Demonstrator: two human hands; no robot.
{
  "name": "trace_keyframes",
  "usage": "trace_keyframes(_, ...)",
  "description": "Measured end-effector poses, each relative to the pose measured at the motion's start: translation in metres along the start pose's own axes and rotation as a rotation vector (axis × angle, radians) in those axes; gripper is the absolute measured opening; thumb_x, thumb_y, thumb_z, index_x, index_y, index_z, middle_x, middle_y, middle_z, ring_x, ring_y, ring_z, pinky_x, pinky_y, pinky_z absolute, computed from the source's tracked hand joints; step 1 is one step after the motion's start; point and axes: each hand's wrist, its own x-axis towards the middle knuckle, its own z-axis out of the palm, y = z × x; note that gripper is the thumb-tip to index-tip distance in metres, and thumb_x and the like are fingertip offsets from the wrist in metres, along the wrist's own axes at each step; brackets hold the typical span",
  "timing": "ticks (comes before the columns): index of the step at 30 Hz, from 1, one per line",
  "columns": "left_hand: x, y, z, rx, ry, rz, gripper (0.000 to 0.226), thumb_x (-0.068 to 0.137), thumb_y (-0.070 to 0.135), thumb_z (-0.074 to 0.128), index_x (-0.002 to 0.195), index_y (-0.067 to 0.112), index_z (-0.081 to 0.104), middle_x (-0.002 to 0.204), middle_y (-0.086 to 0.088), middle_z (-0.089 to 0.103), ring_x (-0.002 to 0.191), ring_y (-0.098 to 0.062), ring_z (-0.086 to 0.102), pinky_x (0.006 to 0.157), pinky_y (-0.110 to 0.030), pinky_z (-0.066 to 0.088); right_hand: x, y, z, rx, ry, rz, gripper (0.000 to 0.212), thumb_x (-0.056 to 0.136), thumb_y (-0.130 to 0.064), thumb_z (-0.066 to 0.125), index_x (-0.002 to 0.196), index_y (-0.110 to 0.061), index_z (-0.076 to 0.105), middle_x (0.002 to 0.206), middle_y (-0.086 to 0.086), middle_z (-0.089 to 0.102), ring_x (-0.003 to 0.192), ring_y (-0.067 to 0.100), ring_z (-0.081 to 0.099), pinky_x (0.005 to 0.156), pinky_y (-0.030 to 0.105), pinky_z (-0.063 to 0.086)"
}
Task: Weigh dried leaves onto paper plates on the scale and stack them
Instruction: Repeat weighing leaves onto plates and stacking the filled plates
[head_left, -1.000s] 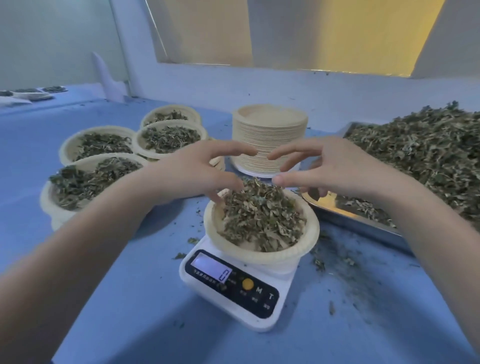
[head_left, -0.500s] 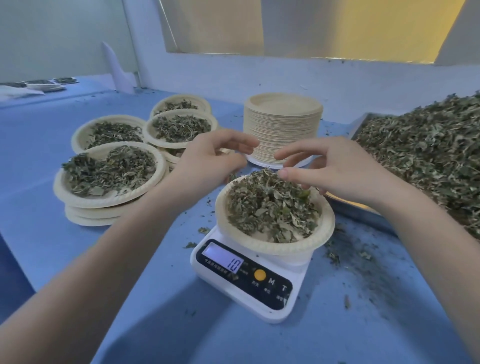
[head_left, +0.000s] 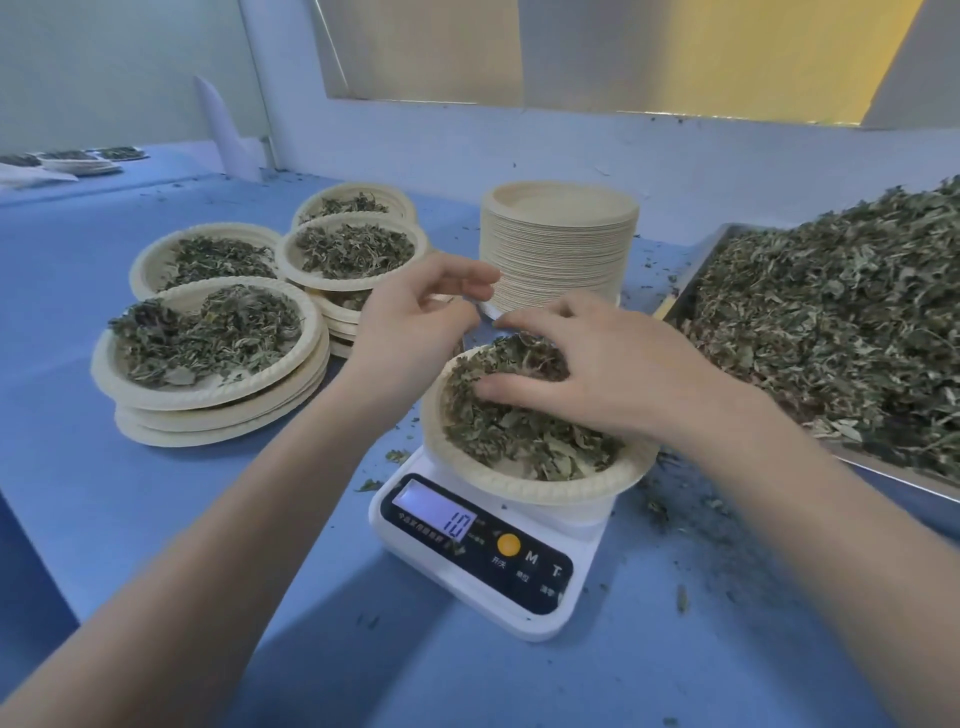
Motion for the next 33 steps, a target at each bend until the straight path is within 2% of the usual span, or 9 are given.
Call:
trace_keyframes(3,0.001,-0.002,0.005,-0.034,0.075,0.0,0.04,0.082,-0.007,0.05,0.087,0.03,0.065,0.085,0.012,0.064,0.052,0.003,0.047,0.057,-0.014,0.042,0.009,-0.011,0.011,-0.176,0.071,-0.024,0.075,0.064,-0.091,0.014,0.122,-0.05,0.037,0.107,-0.001,0.045,0.09,0.024,0.054,0.062,0.032,0.035)
trace_keyframes(6,0.001,-0.002,0.008,-0.038,0.087,0.004,0.038,0.081,-0.006,0.051,0.09,0.028,0.064,0.085,0.012,0.064,0.052,0.003,0.048,0.058,-0.015,0.042,0.012,-0.014,0.015,-0.185,0.142,-0.146,0.041,0.088,-0.063,0.037,0.112,-0.032,0.048,0.091,-0.001,0.039,0.077,0.025,0.053,0.055,0.03,0.03)
trace_keyframes(9,0.002,-0.004,0.011,-0.024,0.098,0.007,0.038,0.08,-0.005,0.051,0.09,0.029,0.063,0.086,0.012,0.064,0.049,0.002,0.046,0.06,-0.019,0.04,0.015,-0.011,0.014,-0.145,0.177,-0.227,0.026,0.095,-0.033,0.044,0.108,-0.014,0.055,0.091,0.007,0.049,0.083,0.031,0.058,0.063,0.037,0.042)
trace_keyframes(11,0.002,-0.005,0.011,-0.026,0.106,0.009,0.038,0.08,-0.005,0.051,0.09,0.03,0.063,0.086,0.011,0.064,0.049,0.001,0.046,0.06,-0.02,0.041,0.018,-0.009,0.008,-0.075,0.208,-0.244,0.023,0.094,-0.027,0.049,0.104,-0.008,0.057,0.093,0.008,0.053,0.09,0.028,0.057,0.073,0.031,0.038)
trace_keyframes(15,0.003,-0.01,0.007,-0.019,0.146,0.005,0.037,0.081,-0.004,0.05,0.09,0.029,0.062,0.086,0.012,0.065,0.053,-0.005,0.045,0.058,-0.023,0.04,0.021,-0.004,-0.012,0.074,0.318,-0.229,0.017,0.091,-0.02,0.056,0.098,-0.006,0.062,0.084,-0.001,0.049,0.079,0.017,0.047,0.064,0.02,0.021)
trace_keyframes(19,0.004,-0.012,0.005,-0.039,0.174,-0.019,0.034,0.081,-0.005,0.05,0.092,0.025,0.063,0.083,0.013,0.064,0.053,-0.005,0.044,0.056,-0.021,0.04,0.022,0.002,-0.029,0.183,0.434,-0.171,0.015,0.09,-0.018,0.059,0.095,-0.005,0.065,0.081,-0.001,0.053,0.076,0.012,0.045,0.062,0.015,0.029)
trace_keyframes(24,0.008,-0.007,0.006,-0.005,0.126,-0.008,0.034,0.083,-0.002,0.051,0.09,0.029,0.062,0.086,0.013,0.063,0.065,-0.005,0.049,0.064,-0.024,0.041,0.021,0.005,-0.033,0.229,0.48,-0.132,0.015,0.089,-0.018,0.06,0.096,-0.006,0.066,0.081,-0.002,0.054,0.075,0.011,0.044,0.066,0.005,0.029)
trace_keyframes(27,0.011,-0.001,0.009,0.022,0.093,0.014,0.034,0.082,-0.002,0.051,0.089,0.029,0.063,0.088,0.013,0.064,0.073,-0.006,0.053,0.068,-0.026,0.043,0.02,0.007,-0.03,0.232,0.467,-0.139,0.015,0.089,-0.019,0.06,0.094,-0.006,0.065,0.08,-0.004,0.053,0.075,0.009,0.043,0.065,0.009,0.03)
trace_keyframes(33,0.016,0.008,0.023,0.093,0.016,0.03,0.035,0.08,0.001,0.051,0.078,0.034,0.063,0.076,0.013,0.055,0.061,-0.01,0.048,0.064,-0.03,0.043,0.015,0.009,-0.022,0.251,0.427,-0.189,0.012,0.088,-0.017,0.061,0.09,-0.005,0.065,0.077,-0.003,0.052,0.07,0.003,0.038,0.064,0.007,0.031)
